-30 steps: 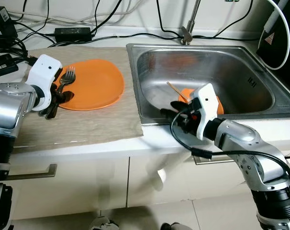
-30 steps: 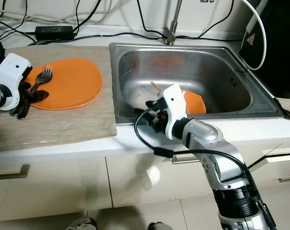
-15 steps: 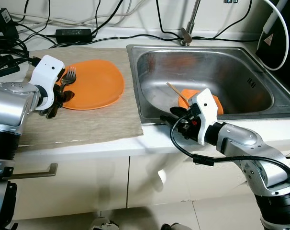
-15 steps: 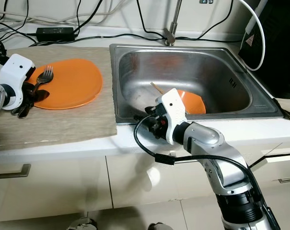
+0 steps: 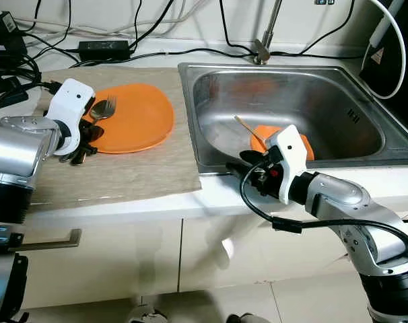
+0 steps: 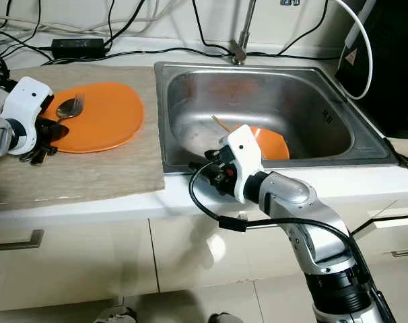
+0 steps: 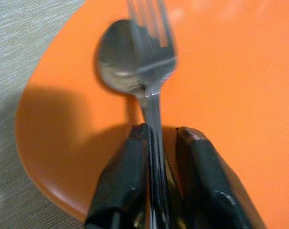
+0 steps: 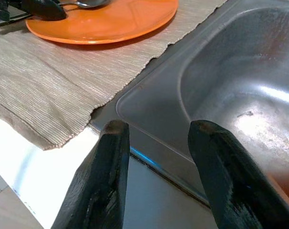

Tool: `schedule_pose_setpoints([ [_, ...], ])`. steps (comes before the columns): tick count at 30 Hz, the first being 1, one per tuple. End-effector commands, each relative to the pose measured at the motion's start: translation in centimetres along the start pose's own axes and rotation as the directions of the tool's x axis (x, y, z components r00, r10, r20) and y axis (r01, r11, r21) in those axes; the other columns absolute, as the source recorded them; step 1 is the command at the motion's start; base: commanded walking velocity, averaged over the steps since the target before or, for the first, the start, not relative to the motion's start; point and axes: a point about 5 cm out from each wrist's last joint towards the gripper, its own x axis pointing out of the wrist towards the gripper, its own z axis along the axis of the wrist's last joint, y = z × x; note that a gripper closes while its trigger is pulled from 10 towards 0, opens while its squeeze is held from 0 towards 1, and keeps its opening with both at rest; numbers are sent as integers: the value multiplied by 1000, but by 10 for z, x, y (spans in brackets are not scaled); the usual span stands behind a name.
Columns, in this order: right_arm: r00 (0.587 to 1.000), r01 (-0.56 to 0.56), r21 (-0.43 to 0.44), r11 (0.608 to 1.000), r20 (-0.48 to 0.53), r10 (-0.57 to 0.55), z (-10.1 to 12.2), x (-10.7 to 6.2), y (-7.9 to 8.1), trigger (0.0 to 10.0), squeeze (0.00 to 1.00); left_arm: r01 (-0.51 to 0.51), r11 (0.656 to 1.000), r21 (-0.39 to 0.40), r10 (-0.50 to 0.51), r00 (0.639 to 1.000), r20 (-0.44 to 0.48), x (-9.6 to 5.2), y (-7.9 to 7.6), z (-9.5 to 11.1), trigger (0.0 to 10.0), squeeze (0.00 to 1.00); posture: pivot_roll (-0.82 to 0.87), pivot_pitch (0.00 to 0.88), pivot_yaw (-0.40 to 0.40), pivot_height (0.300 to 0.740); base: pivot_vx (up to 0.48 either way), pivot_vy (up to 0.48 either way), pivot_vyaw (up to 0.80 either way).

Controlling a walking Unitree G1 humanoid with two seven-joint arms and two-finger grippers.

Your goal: Kitchen organization

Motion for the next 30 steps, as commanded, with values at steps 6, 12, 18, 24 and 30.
schedule_pose_setpoints([
  [6, 999, 33, -18, 999, -4, -33, 4, -1, -7, 10000, 0, -7, 1000, -27, 9, 997, 75, 1, -2, 16, 0, 0, 52, 57, -65, 740, 0, 0, 0],
  [12, 999, 37, -20, 999, 0, -37, 5, -2, -8, 10000, 0, 43, 998, -37, -37, 988, 151, 0, -10, 34, 0, 0, 51, 57, -64, 740, 0, 0, 0],
  [18, 999, 43, -22, 999, -1, -43, 5, -1, -9, 10000, 0, 85, 996, -40, -75, 977, 200, 11, -22, 42, 0, 0, 48, 55, -62, 740, 0, 0, 0],
  [24, 999, 47, -24, 999, -4, -47, 4, -2, -9, 10000, 0, 100, 994, -43, -89, 972, 219, 17, -31, 43, 0, 0, 43, 52, -59, 740, 0, 0, 0],
  [30, 999, 51, -26, 998, -8, -51, 2, -4, -8, 10000, 0, 75, 997, -20, -68, 970, 234, 24, -34, 41, 0, 0, 36, 47, -57, 740, 0, 0, 0],
])
